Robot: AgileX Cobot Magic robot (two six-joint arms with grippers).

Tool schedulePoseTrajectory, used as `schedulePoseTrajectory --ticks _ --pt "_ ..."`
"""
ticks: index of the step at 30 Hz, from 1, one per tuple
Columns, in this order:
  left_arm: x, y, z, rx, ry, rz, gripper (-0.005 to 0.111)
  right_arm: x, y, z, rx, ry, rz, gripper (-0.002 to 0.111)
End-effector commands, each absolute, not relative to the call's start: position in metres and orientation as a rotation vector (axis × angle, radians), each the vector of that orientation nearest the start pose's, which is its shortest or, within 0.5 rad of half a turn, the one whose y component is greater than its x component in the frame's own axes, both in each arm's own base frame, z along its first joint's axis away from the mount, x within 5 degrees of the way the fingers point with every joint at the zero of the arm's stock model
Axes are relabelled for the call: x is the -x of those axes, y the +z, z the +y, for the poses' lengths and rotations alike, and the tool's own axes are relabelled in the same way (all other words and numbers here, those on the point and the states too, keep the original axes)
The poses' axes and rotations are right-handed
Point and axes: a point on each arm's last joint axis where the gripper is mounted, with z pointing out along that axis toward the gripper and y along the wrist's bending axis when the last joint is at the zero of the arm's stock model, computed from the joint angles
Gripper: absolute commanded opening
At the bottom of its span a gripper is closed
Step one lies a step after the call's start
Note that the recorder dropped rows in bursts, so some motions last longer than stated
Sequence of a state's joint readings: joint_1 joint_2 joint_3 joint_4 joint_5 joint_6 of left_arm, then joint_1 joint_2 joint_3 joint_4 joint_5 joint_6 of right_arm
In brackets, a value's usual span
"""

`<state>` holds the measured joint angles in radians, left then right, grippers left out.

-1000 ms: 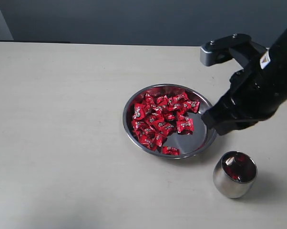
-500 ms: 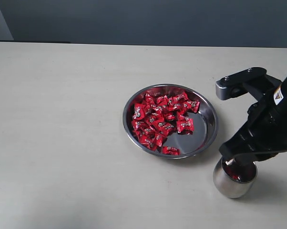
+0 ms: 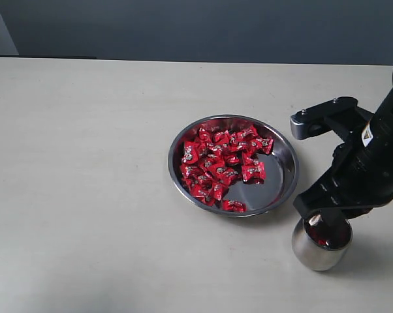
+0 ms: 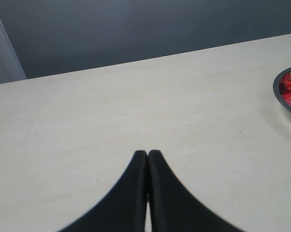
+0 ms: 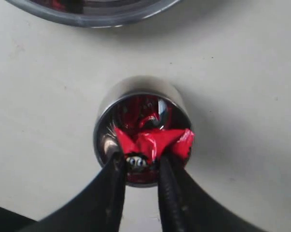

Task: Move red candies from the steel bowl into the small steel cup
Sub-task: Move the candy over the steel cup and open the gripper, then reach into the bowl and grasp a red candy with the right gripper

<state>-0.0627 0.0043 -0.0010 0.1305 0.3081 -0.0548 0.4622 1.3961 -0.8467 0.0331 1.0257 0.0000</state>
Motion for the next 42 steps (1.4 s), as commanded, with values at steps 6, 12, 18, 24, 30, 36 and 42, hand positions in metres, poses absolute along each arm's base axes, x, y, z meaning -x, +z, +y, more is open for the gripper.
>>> schedulePoseTrajectory --ticks 6,12,18,24,30,36,42 --pt "-0.054 0.186 0.0 -0.094 0.032 1.78 0.0 -0.207 0.22 0.104 0.686 0.053 3.008 0.025" --pt "-0.054 0.186 0.0 -0.094 0.032 1.78 0.0 -0.206 0.22 0.104 0.688 0.05 3.017 0.036" --pt "-0.054 0.186 0.0 -0.094 0.032 1.78 0.0 -0.208 0.221 0.105 0.686 0.05 2.994 0.036" --pt "-0.054 0.186 0.0 -0.094 0.032 1.78 0.0 -0.226 0.24 0.115 0.639 0.123 2.846 0.036" --pt "-0.054 0.186 0.0 -0.094 0.032 1.78 0.0 -0.254 0.252 0.134 0.633 0.221 2.773 0.036" --pt "-0.054 0.186 0.0 -0.094 0.032 1.78 0.0 -0.293 0.229 0.153 0.67 0.198 2.809 0.036" --pt "-0.054 0.186 0.0 -0.094 0.032 1.78 0.0 -0.325 0.189 0.168 0.706 0.164 2.859 0.036"
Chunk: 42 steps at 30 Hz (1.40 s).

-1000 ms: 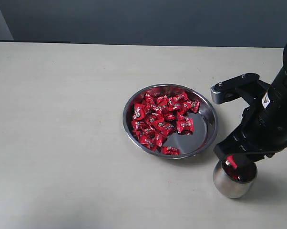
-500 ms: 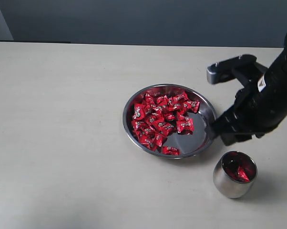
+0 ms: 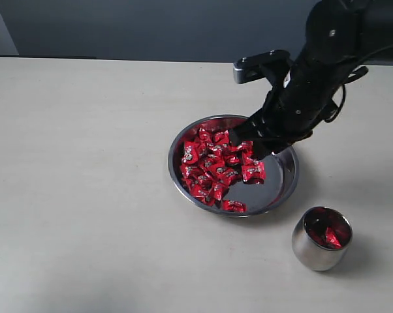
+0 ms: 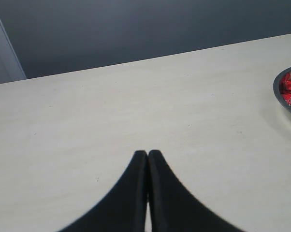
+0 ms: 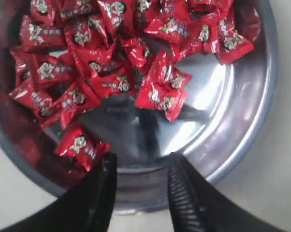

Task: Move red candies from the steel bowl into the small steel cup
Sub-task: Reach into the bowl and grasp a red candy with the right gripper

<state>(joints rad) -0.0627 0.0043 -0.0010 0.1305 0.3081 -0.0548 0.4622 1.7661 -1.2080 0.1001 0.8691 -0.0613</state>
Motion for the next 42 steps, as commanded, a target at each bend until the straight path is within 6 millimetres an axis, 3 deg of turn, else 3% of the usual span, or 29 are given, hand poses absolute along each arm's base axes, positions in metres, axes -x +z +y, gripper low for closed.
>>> schedulePoseTrajectory --ticks 1,9,24,26,27,30,33,37,42 --pt "-0.054 0.186 0.0 -0.094 0.032 1.78 0.0 -0.329 0.185 0.169 0.713 0.153 2.862 0.036" --pt "-0.054 0.186 0.0 -0.094 0.032 1.78 0.0 -0.345 0.149 0.176 0.73 0.126 2.921 0.036" --pt "-0.054 0.186 0.0 -0.094 0.032 1.78 0.0 -0.349 0.121 0.174 0.777 0.049 2.953 0.036" --pt "-0.054 0.186 0.0 -0.094 0.032 1.78 0.0 -0.348 0.121 0.174 0.78 0.046 2.963 0.031" --pt "-0.054 0.186 0.0 -0.094 0.032 1.78 0.0 -0.347 0.121 0.173 0.782 0.043 2.973 0.02" --pt "-0.054 0.186 0.0 -0.094 0.032 1.78 0.0 -0.347 0.121 0.173 0.791 0.033 2.977 0.002" --pt "-0.054 0.186 0.0 -0.094 0.032 1.78 0.0 -0.347 0.121 0.172 0.793 0.03 2.976 -0.001" --pt "-0.054 0.186 0.0 -0.094 0.032 1.78 0.0 -0.345 0.142 0.171 0.762 0.041 2.953 -0.001" --pt "-0.054 0.186 0.0 -0.094 0.032 1.78 0.0 -0.333 0.202 0.166 0.729 0.081 2.85 -0.001"
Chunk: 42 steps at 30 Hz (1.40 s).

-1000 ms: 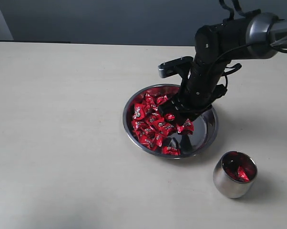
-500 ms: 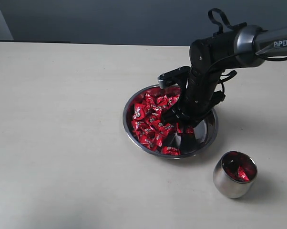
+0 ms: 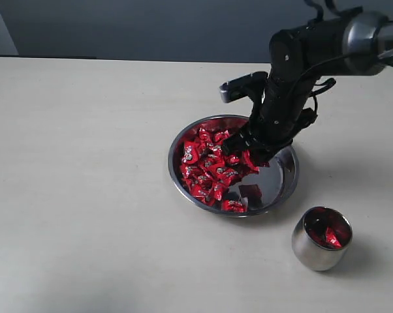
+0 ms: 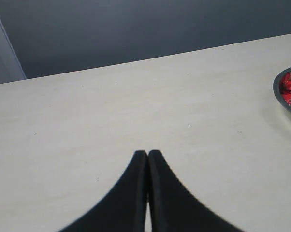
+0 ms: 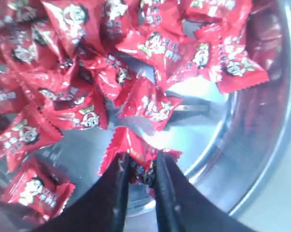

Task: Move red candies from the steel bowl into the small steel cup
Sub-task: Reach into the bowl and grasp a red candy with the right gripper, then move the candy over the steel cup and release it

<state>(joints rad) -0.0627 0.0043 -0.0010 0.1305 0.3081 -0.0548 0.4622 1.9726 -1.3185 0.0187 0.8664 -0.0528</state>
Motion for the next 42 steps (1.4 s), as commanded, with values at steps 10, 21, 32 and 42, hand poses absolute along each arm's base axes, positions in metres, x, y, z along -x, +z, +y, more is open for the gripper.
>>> schedulePoseTrajectory --ticks 10,21,32,42 --pt "-0.054 0.186 0.0 -0.094 0.032 1.78 0.0 -0.254 0.264 0.129 0.661 0.133 2.814 -0.001" --pt "-0.054 0.186 0.0 -0.094 0.032 1.78 0.0 -0.197 0.231 0.103 0.618 0.149 2.888 -0.001" --pt "-0.054 0.186 0.0 -0.094 0.032 1.78 0.0 -0.197 0.23 0.104 0.603 0.171 2.885 -0.001" --pt "-0.054 0.186 0.0 -0.094 0.032 1.78 0.0 -0.195 0.229 0.103 0.603 0.16 2.907 -0.001"
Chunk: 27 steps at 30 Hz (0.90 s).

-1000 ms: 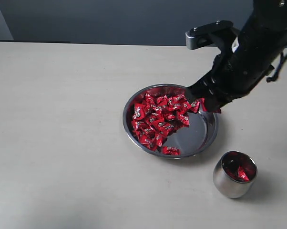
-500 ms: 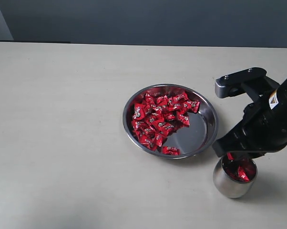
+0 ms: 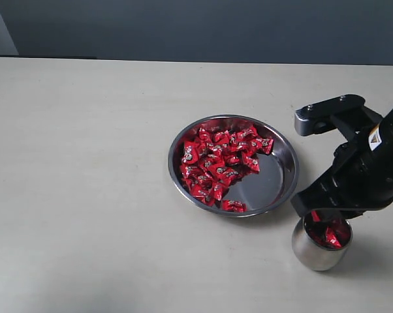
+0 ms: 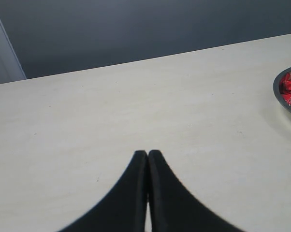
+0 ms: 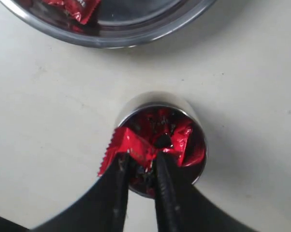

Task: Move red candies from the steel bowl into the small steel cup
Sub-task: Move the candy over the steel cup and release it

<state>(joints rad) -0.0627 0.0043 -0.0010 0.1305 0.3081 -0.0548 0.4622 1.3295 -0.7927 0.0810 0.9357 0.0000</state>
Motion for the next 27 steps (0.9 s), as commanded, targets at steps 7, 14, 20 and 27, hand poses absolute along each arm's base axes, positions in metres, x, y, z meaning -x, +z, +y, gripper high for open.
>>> schedulePoseTrajectory --ticks 7,14,20,27 --pt "-0.054 0.186 0.0 -0.094 0.032 1.78 0.0 -0.196 0.229 0.103 0.591 0.157 2.909 0.023" --pt "-0.054 0.186 0.0 -0.094 0.032 1.78 0.0 -0.196 0.229 0.1 0.566 0.108 2.92 0.024" --pt "-0.054 0.186 0.0 -0.094 0.032 1.78 0.0 -0.2 0.231 0.101 0.557 0.118 2.876 0.024" --pt "-0.054 0.186 0.0 -0.094 0.032 1.78 0.0 -0.223 0.244 0.113 0.531 0.176 2.737 0.024"
